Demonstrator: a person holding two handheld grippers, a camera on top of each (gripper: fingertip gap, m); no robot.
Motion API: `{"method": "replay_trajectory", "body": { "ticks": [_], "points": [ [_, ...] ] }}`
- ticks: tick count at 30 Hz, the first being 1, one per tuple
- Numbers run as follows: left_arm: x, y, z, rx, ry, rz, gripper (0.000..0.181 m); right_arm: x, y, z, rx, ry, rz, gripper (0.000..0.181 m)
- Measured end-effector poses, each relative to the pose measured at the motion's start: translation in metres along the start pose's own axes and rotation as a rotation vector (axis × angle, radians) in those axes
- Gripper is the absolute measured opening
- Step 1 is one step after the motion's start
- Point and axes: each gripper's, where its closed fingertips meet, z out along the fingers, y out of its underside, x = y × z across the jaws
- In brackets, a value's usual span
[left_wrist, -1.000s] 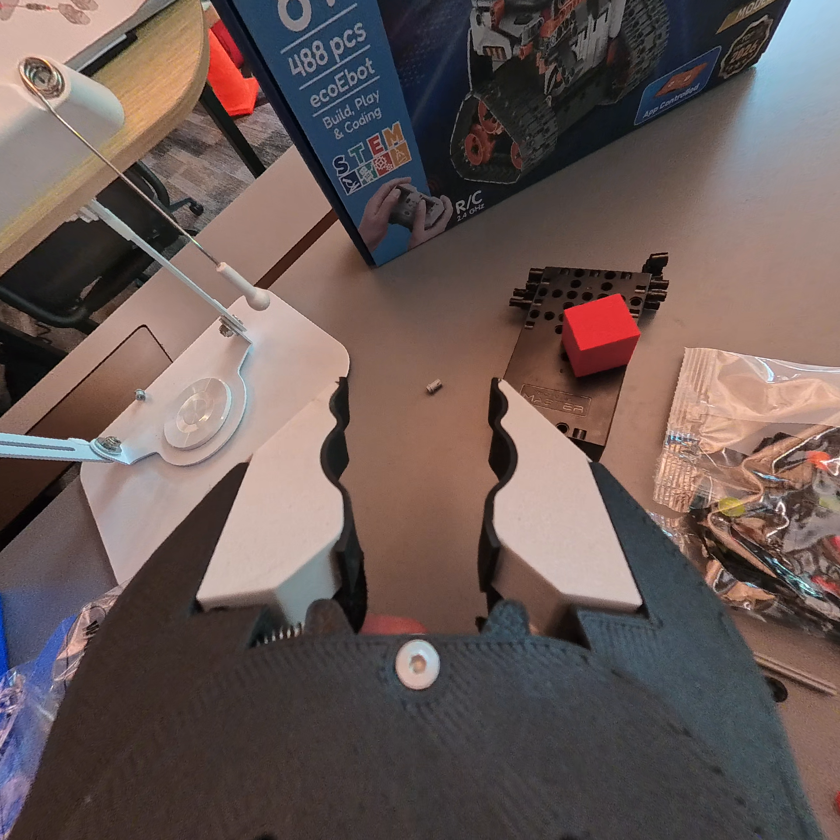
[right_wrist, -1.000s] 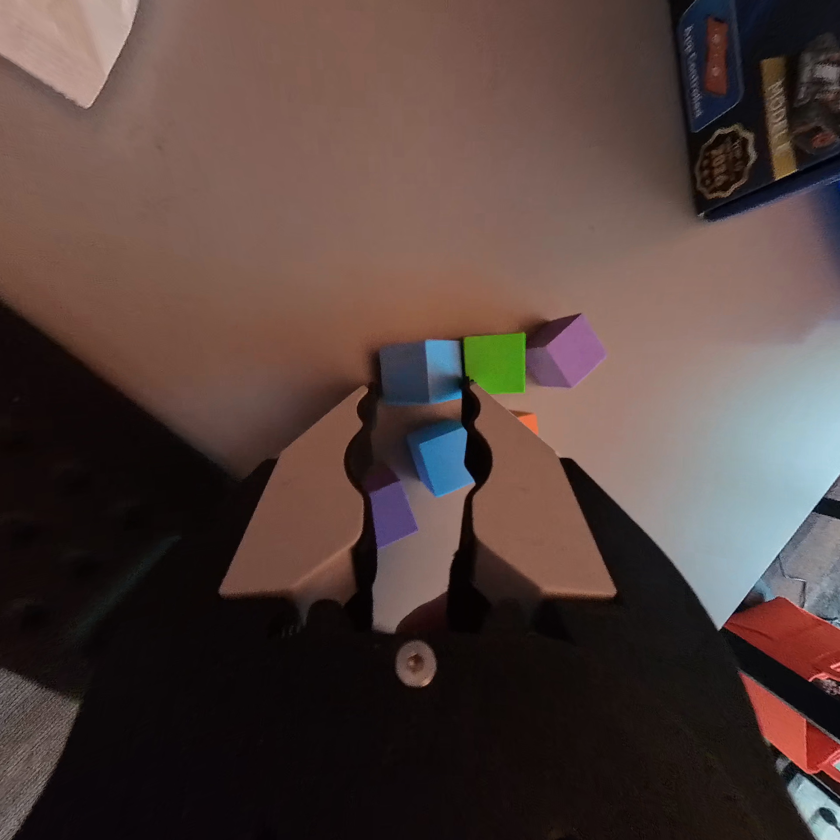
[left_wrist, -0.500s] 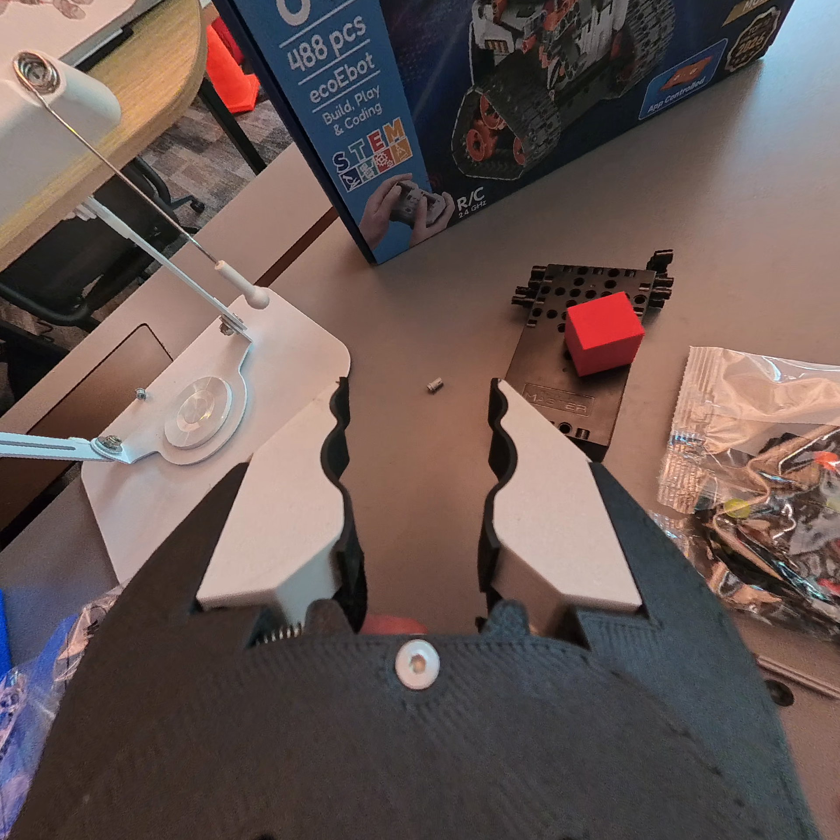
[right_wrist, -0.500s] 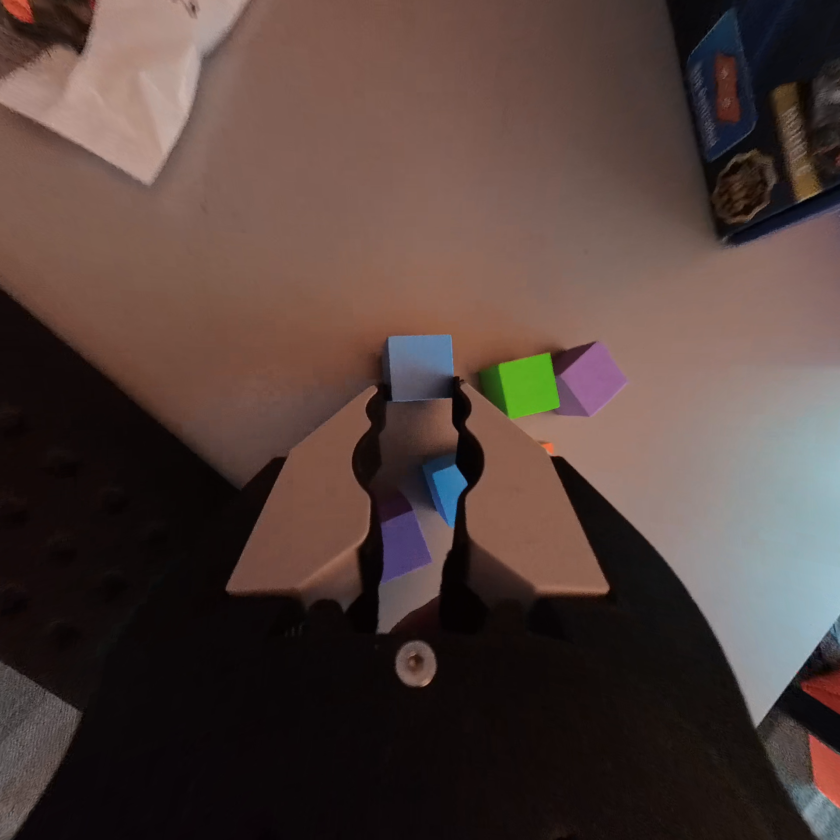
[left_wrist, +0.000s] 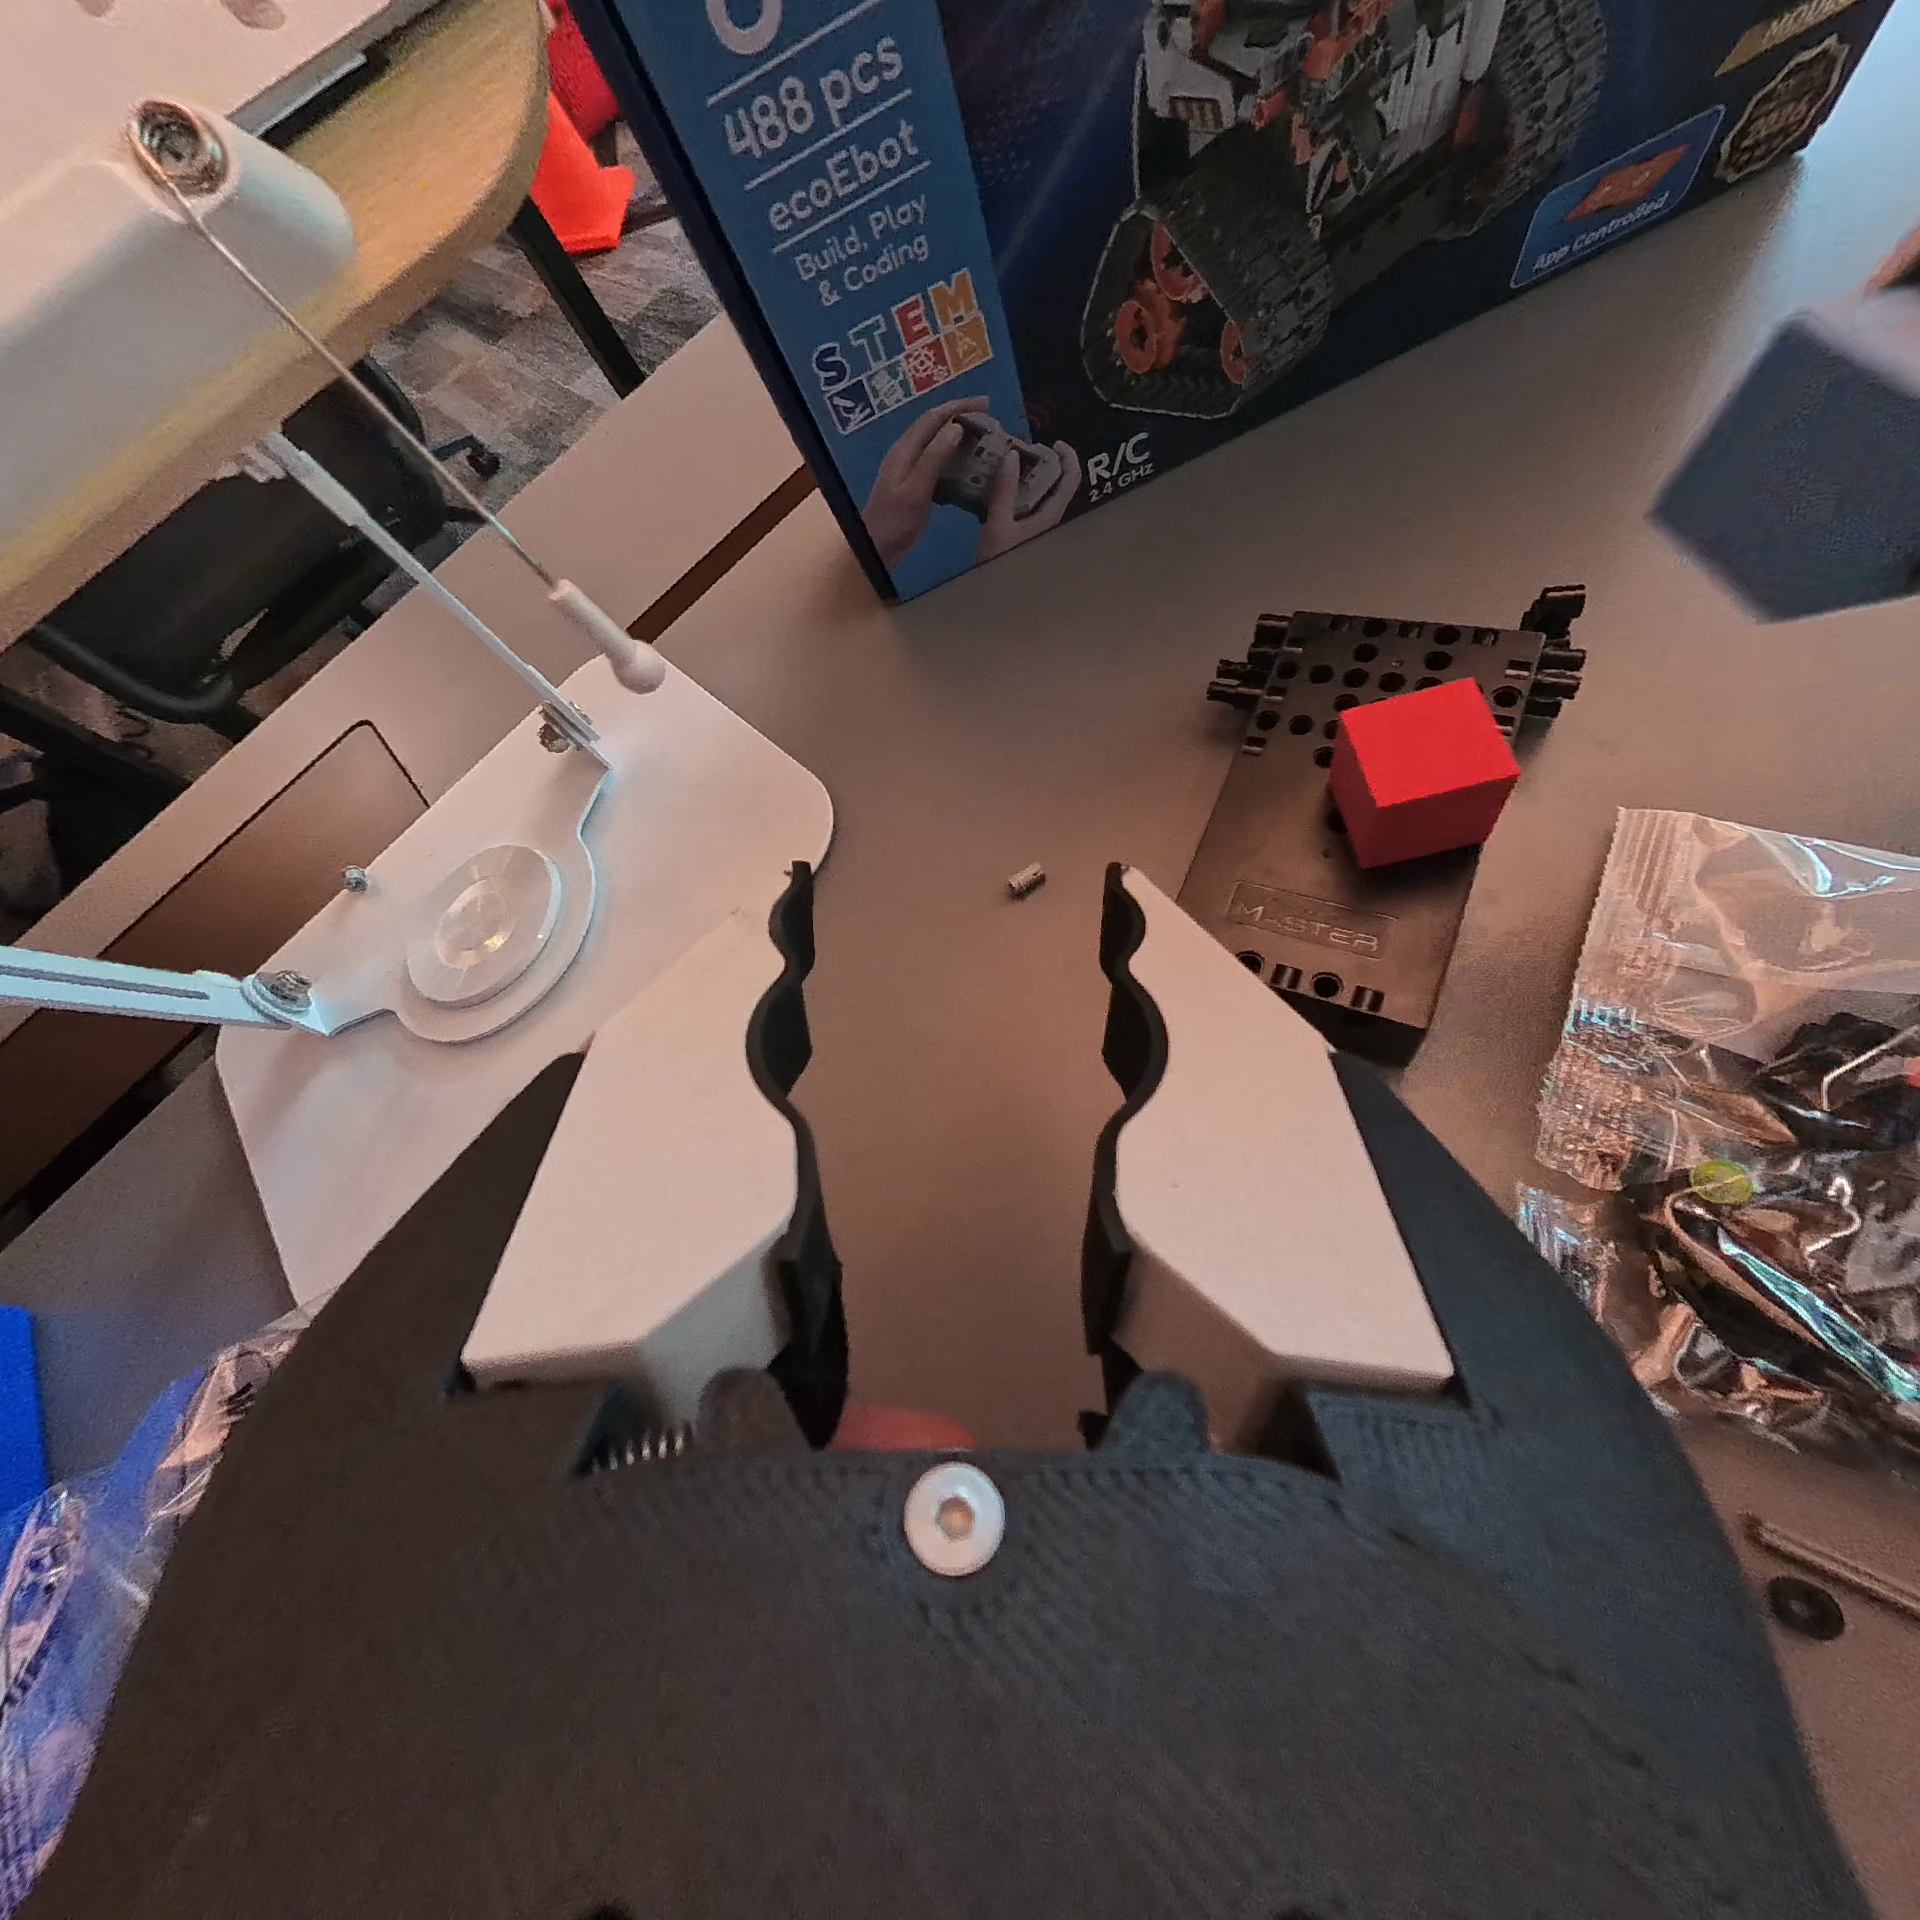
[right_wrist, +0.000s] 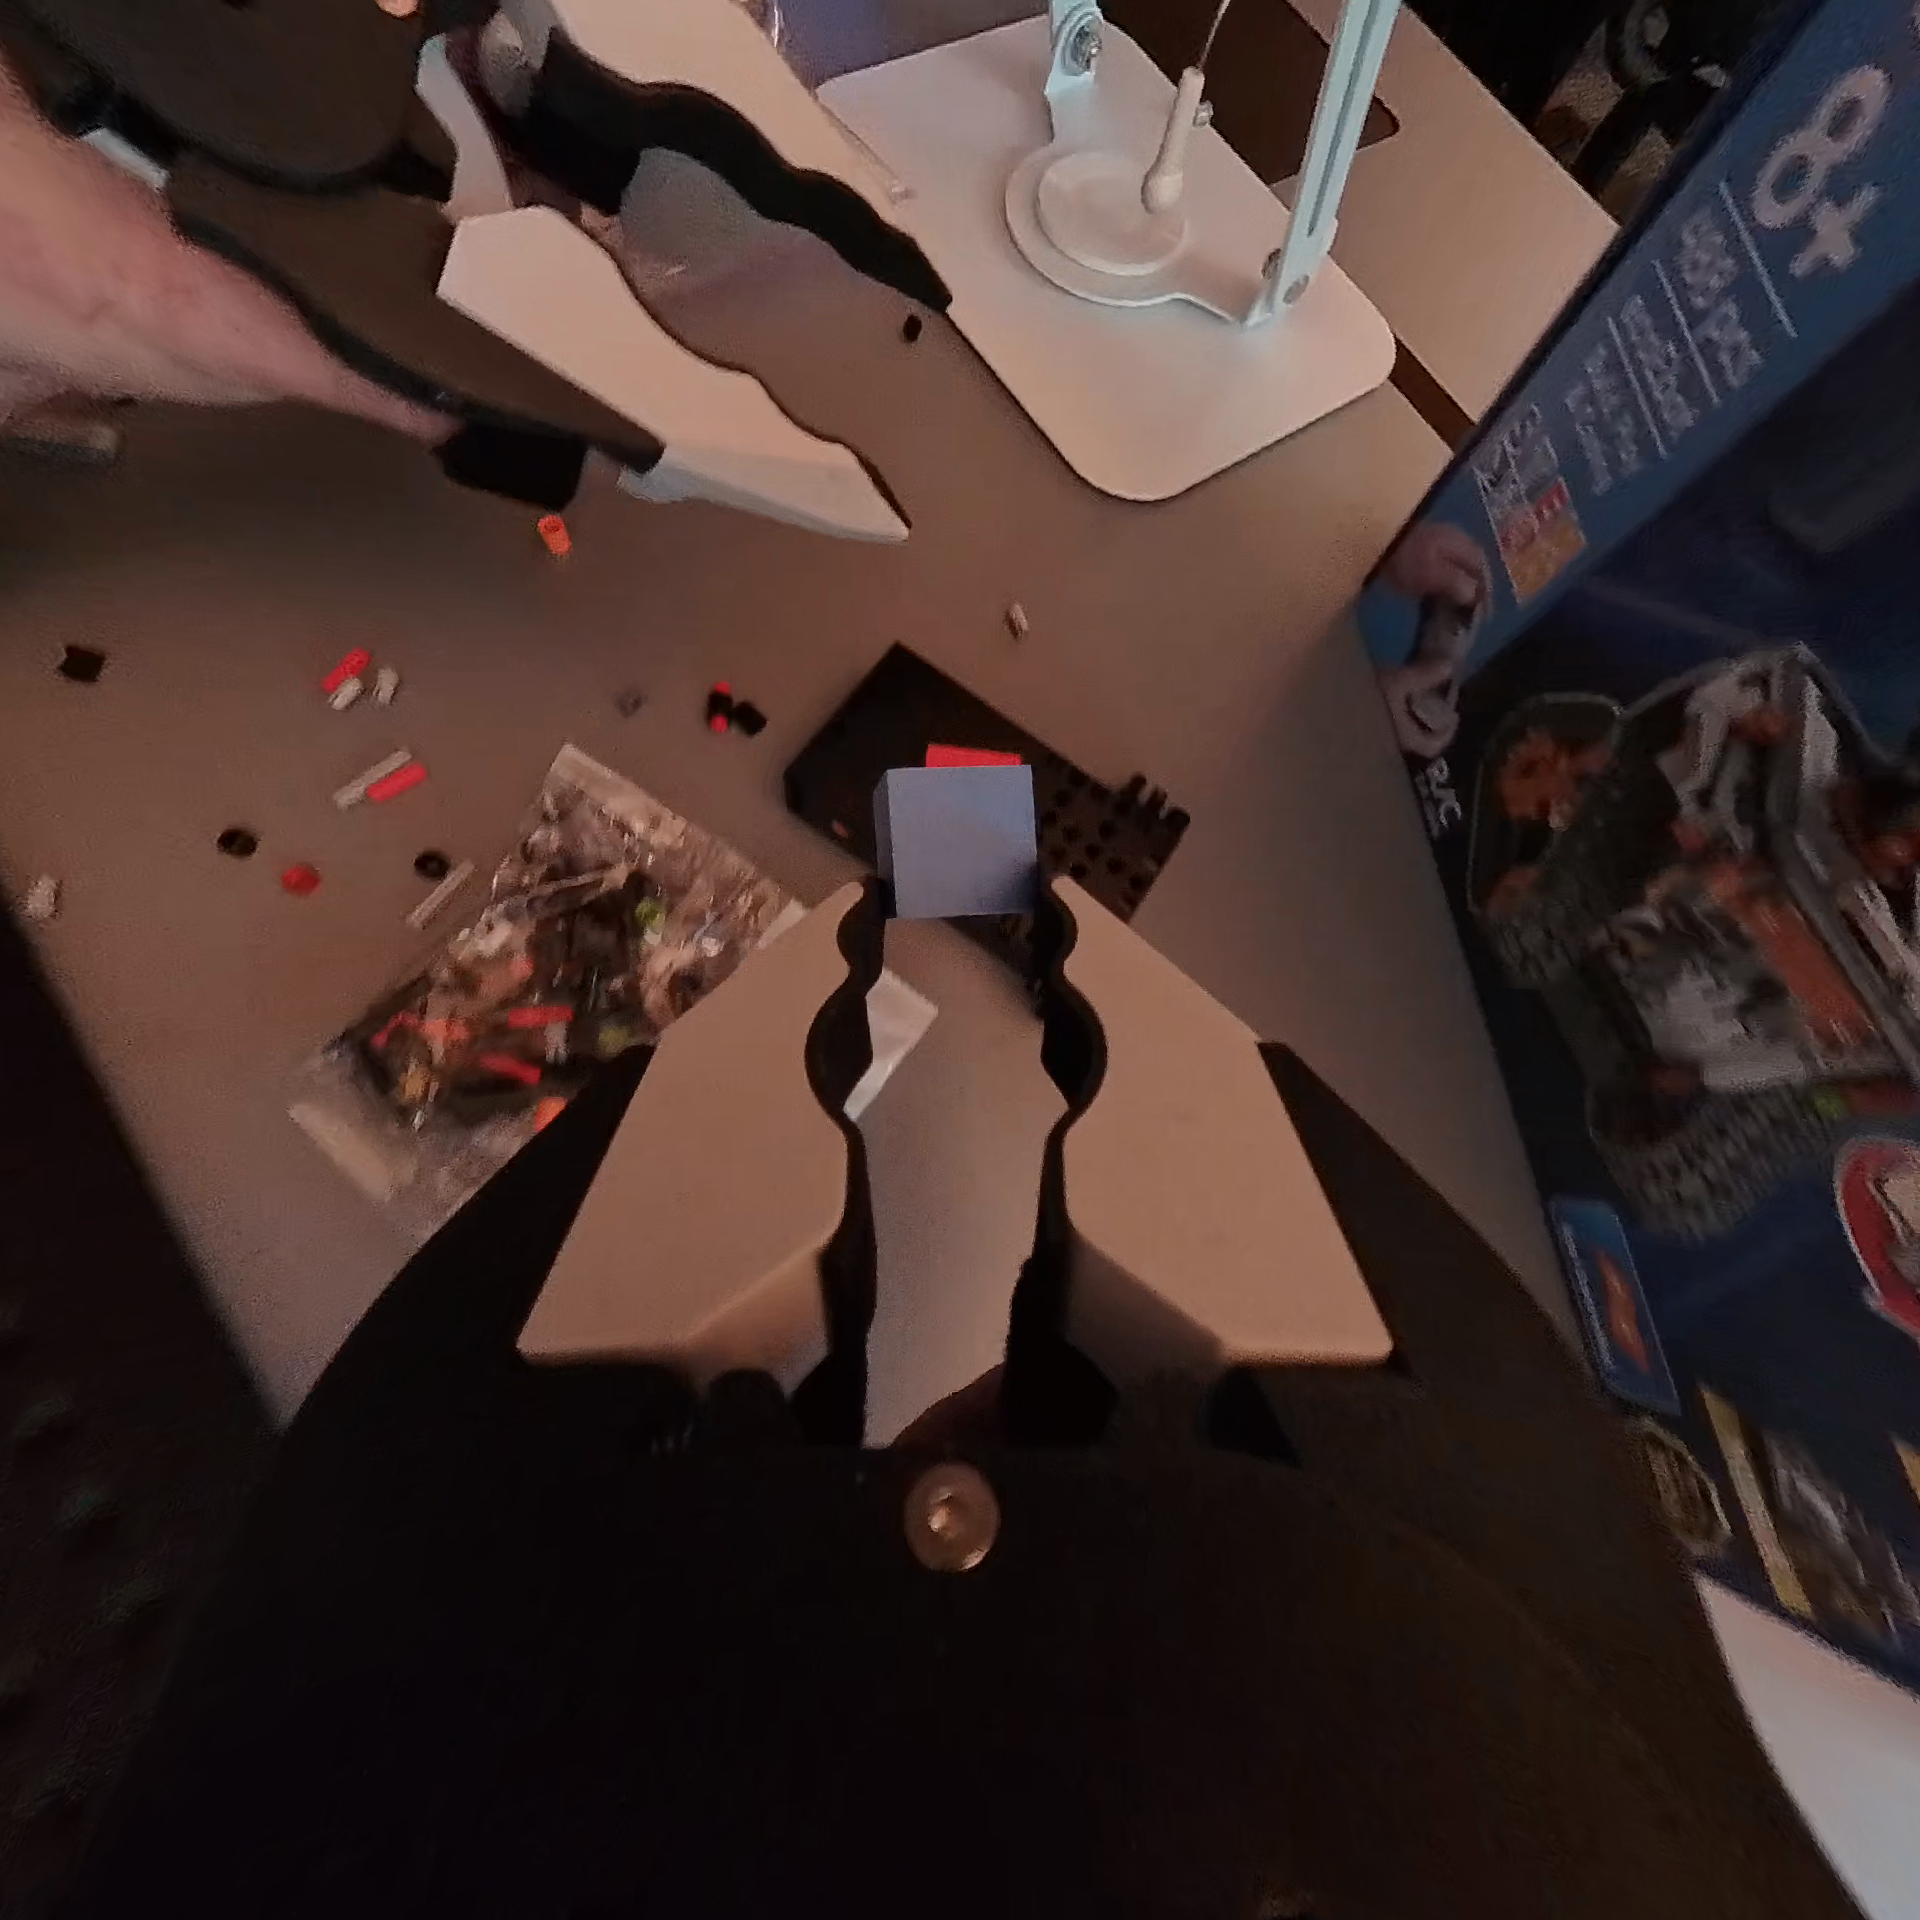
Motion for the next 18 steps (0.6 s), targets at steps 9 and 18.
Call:
{"method": "replay_trajectory", "body": {
  "ticks": [9,18],
  "points": [
    [-0.001,-0.001,0.001,-0.006,-0.002,-0.012,0.053,0.011,0.002,0.051,-0.133,-0.027,0.008,0.028],
    [-0.002,0.000,0.000,-0.008,-0.005,-0.012,0.053,0.016,0.006,0.037,-0.146,0.016,0.001,0.052]
  ]
}}
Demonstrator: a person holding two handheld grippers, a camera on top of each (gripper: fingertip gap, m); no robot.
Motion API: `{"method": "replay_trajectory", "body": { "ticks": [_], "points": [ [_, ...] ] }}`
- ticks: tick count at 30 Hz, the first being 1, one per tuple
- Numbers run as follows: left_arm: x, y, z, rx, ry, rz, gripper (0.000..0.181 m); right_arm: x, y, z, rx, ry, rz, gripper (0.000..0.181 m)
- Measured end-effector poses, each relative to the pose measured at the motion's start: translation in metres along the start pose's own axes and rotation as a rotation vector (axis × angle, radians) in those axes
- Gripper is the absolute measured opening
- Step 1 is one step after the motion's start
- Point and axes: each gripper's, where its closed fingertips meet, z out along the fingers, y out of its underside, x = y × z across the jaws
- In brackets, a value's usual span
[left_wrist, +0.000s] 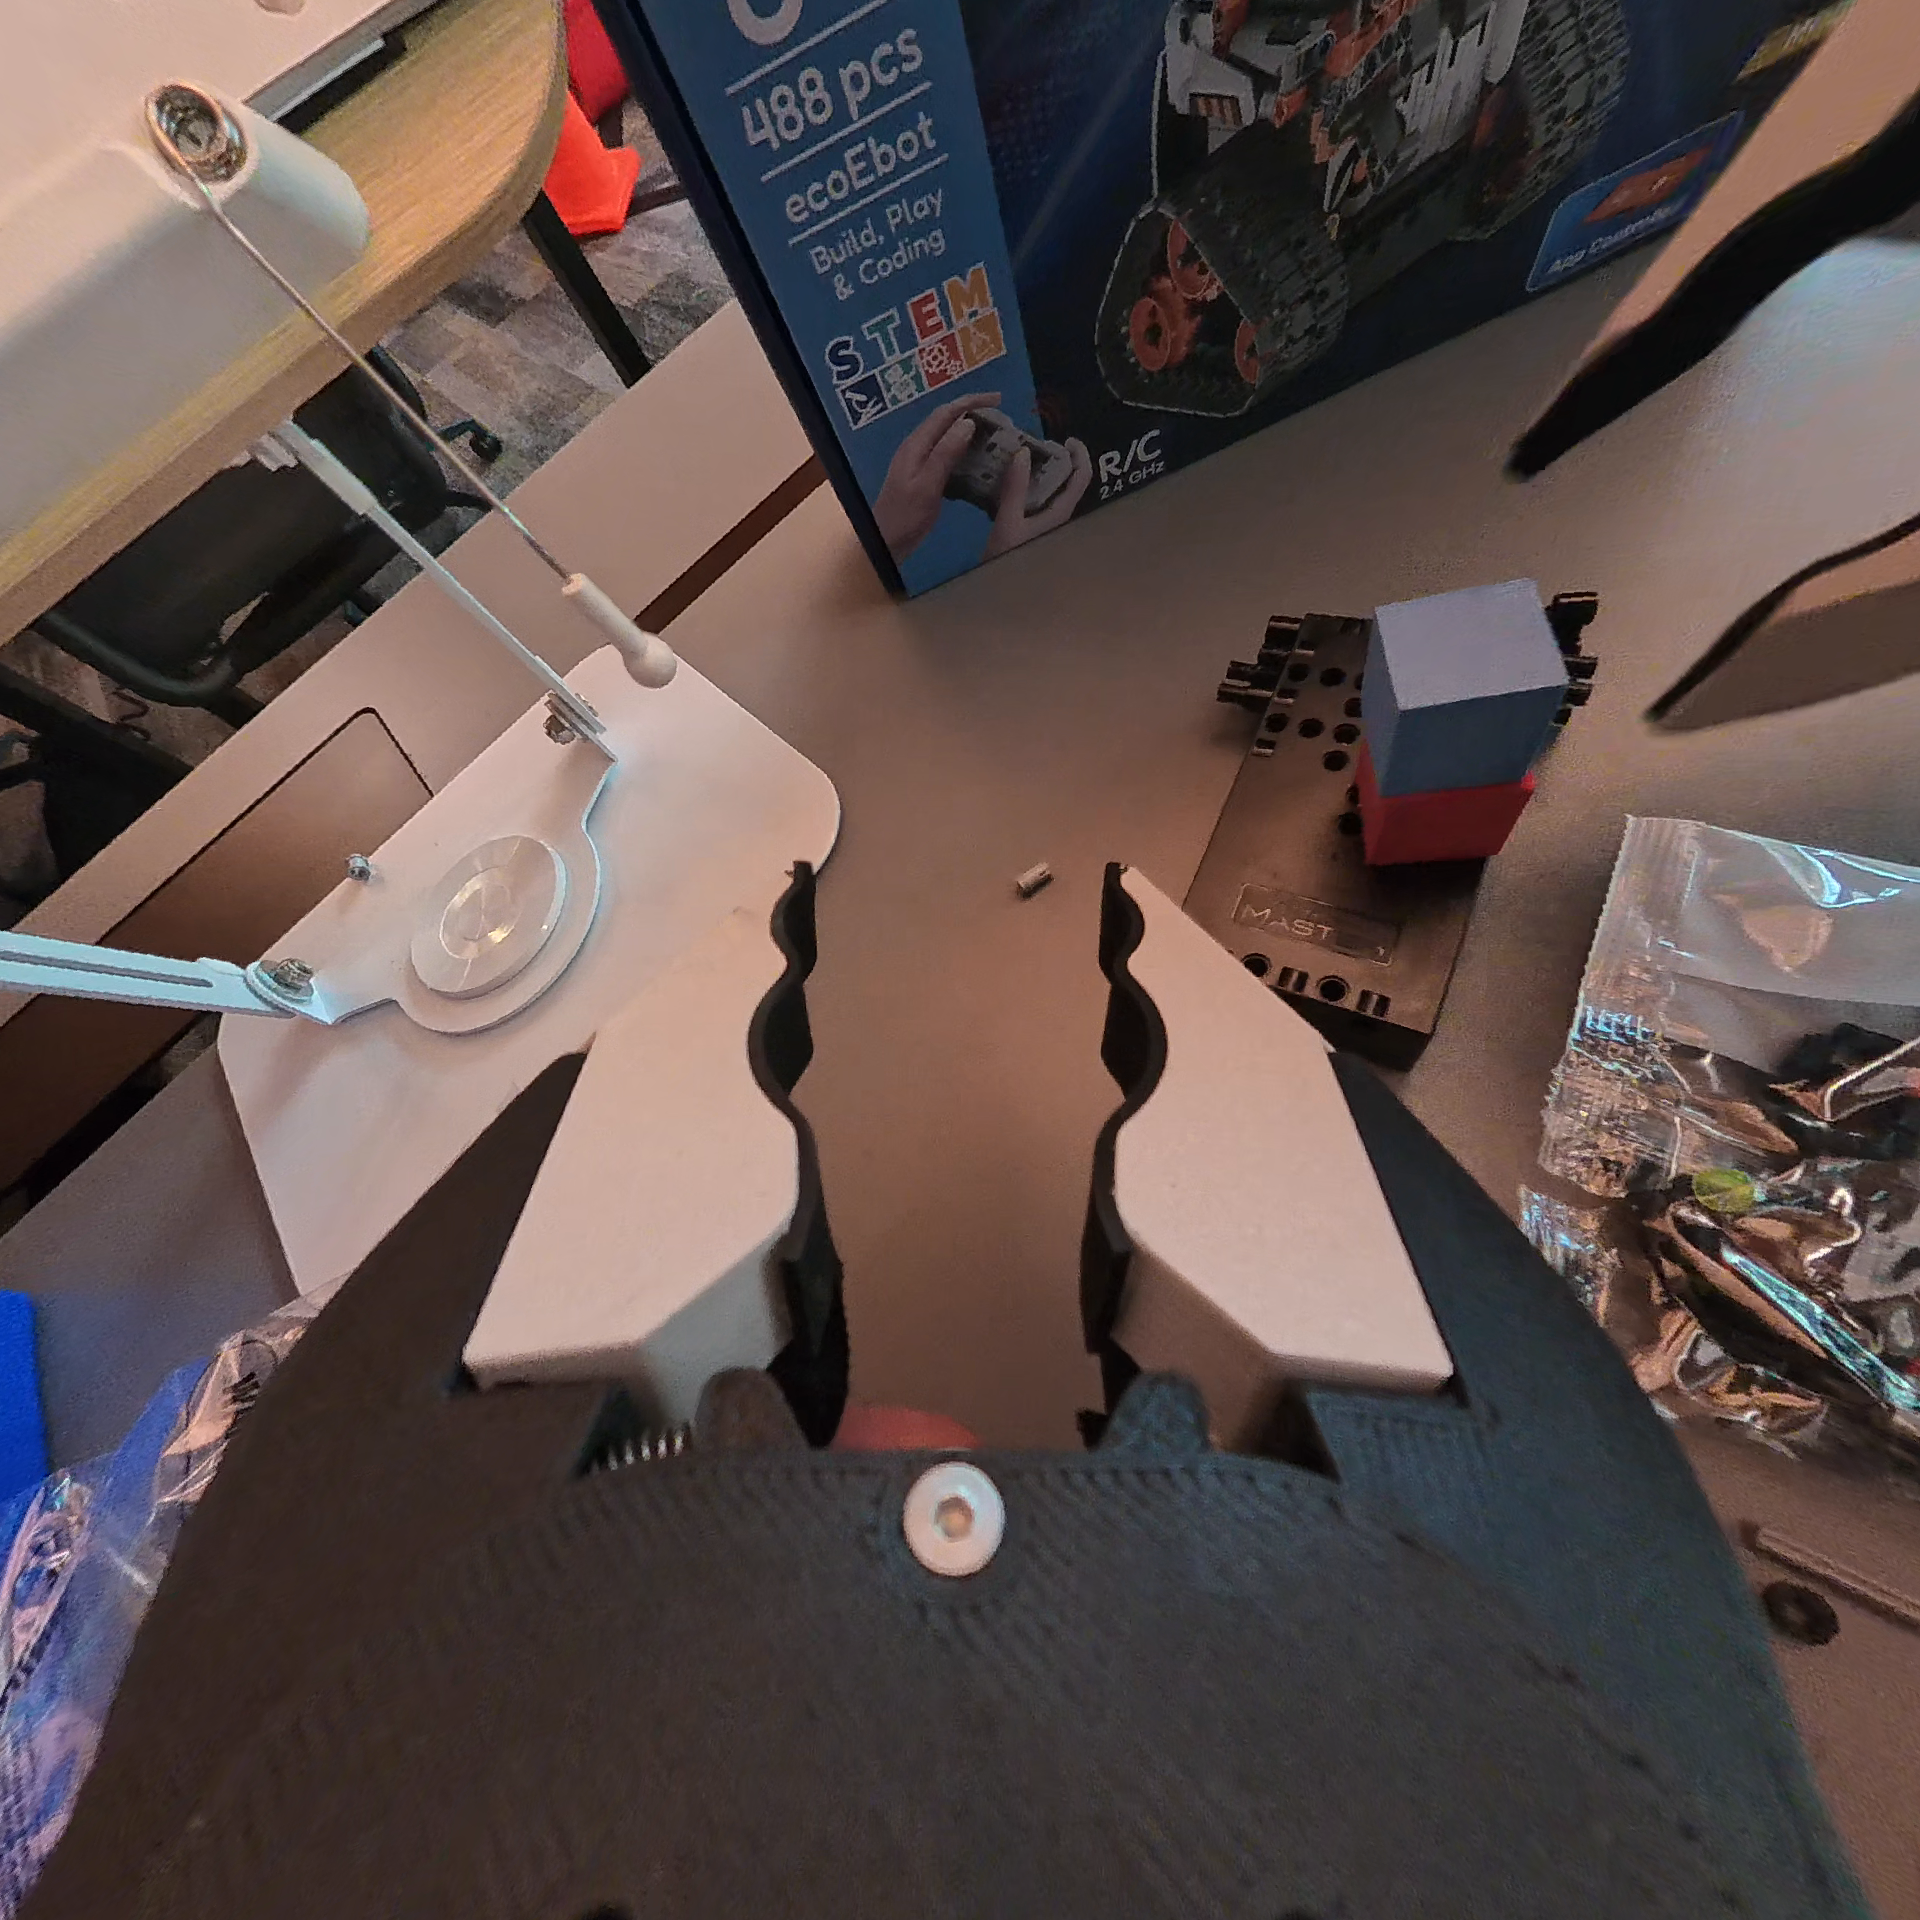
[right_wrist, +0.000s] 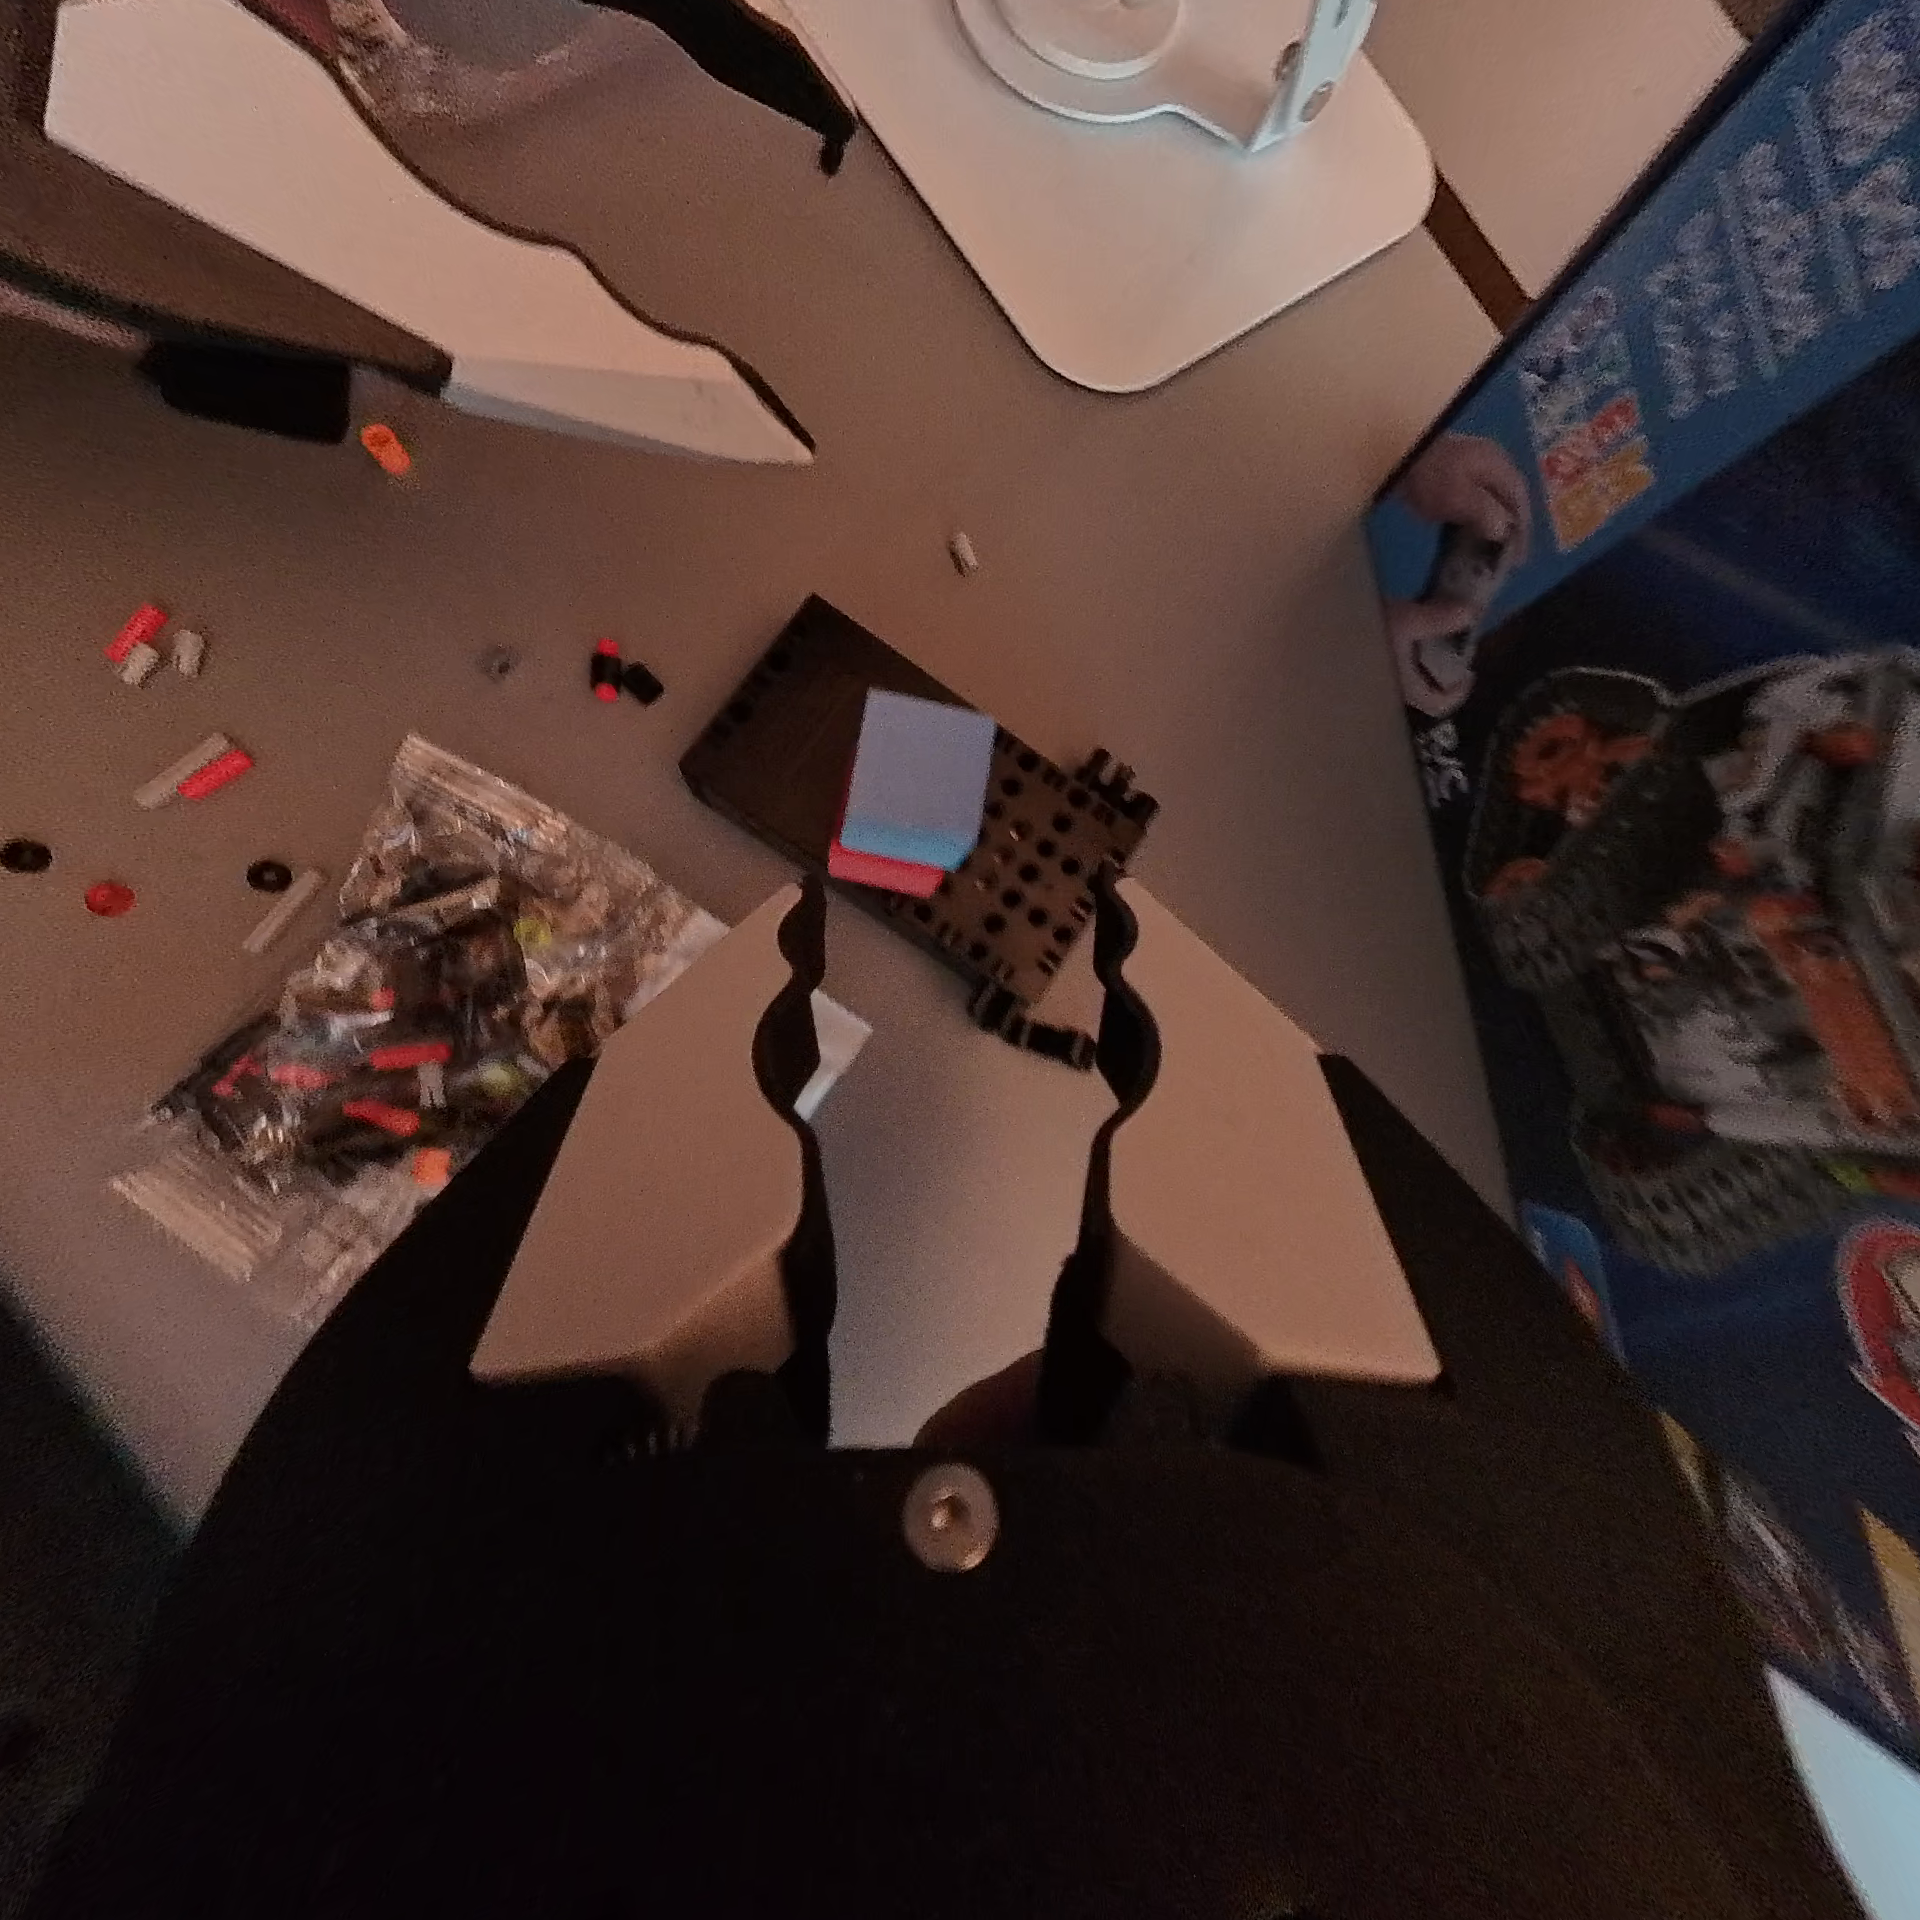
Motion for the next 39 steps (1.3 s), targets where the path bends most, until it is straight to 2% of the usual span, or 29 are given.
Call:
{"method": "replay_trajectory", "body": {
  "ticks": [5,11,16,22,25,27,28,31,34,39],
  "points": [
    [0.001,0.000,0.001,-0.001,0.002,-0.003,0.053,0.020,0.035,-0.053,-0.029,0.128,0.004,0.050],
    [0.006,-0.003,0.000,0.001,0.009,0.009,0.053,0.057,0.137,-0.116,-0.163,0.264,0.136,0.049],
    [0.011,-0.001,0.003,-0.008,0.016,0.021,0.054,0.051,0.196,-0.121,-0.233,0.193,0.191,0.050],
    [0.009,0.001,0.003,-0.011,0.014,0.014,0.054,0.043,0.221,-0.110,-0.305,0.157,0.160,0.043],
    [0.009,0.001,0.003,-0.011,0.014,0.013,0.054,0.045,0.220,-0.101,-0.281,0.152,0.156,0.042],
    [0.010,0.001,0.004,-0.012,0.015,0.017,0.054,0.046,0.219,-0.097,-0.262,0.150,0.156,0.028],
    [0.010,0.001,0.004,-0.013,0.014,0.018,0.054,0.045,0.217,-0.096,-0.250,0.140,0.171,0.028],
    [0.009,0.002,0.004,-0.013,0.013,0.014,0.054,0.045,0.198,-0.099,-0.185,0.136,0.177,0.028],
    [0.009,0.002,0.005,-0.014,0.013,0.010,0.054,0.037,0.157,-0.101,-0.084,0.114,0.135,0.028],
    [0.009,0.003,0.006,-0.020,0.011,0.012,0.054,0.020,0.066,-0.096,0.093,0.064,0.056,0.028]
  ]
}}
